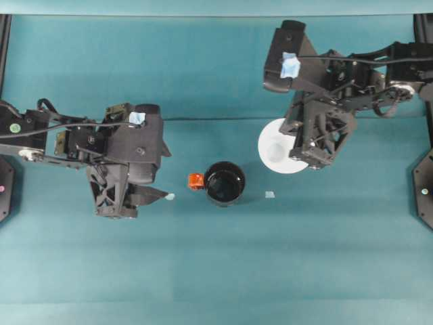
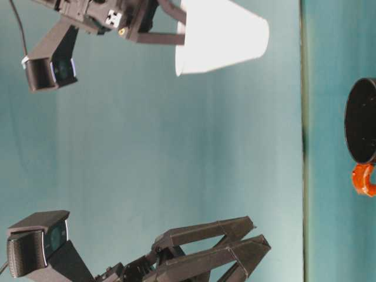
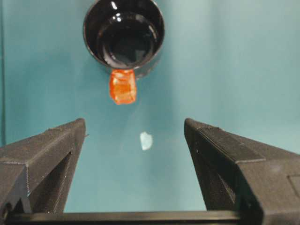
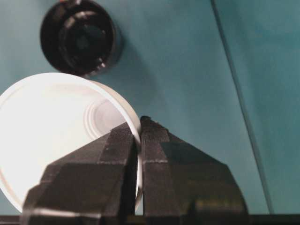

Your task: Put the paper cup into the moved red handle cup holder.

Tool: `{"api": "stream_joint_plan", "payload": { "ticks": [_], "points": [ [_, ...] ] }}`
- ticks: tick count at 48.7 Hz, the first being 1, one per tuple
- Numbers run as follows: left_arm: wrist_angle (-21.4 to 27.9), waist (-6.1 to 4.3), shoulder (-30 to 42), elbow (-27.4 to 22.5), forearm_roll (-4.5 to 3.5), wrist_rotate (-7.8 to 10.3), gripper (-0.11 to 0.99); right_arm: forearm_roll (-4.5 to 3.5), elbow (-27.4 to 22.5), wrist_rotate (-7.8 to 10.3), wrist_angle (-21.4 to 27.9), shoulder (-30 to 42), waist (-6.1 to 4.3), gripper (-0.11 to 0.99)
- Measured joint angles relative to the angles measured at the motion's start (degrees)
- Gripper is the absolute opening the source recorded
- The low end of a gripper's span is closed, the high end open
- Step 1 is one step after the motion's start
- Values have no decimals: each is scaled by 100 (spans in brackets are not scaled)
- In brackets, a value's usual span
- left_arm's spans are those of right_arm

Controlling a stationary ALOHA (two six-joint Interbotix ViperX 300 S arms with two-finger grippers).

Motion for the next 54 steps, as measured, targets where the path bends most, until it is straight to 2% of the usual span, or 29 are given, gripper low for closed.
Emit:
{"api": "stream_joint_plan", "payload": {
  "ticks": [10, 19, 28, 37, 44, 48, 54],
  "points": [
    [0, -97, -18, 0, 9, 0, 89, 18, -413, -9, -123, 466, 141, -10],
    [0, -97, -18, 0, 9, -9, 89, 18, -765, -9, -281, 976, 185, -10],
    [0, -97, -26, 9, 9, -18, 89, 18, -1028, 0, -299, 1450, 272, -10],
    [9, -97, -97, 88, 9, -53, 89, 18, -1028, 0, -483, 1793, 352, -10],
    [9, -105, -149, 158, 9, -229, 89, 26, -949, -9, -677, 2021, 404, -10],
    [9, -105, -176, 185, 9, -316, 89, 18, -844, -9, -765, 2127, 404, -10],
    [0, -114, -185, 185, 9, -325, 89, 26, -694, 0, -1002, 2206, 404, -10]
  ]
}}
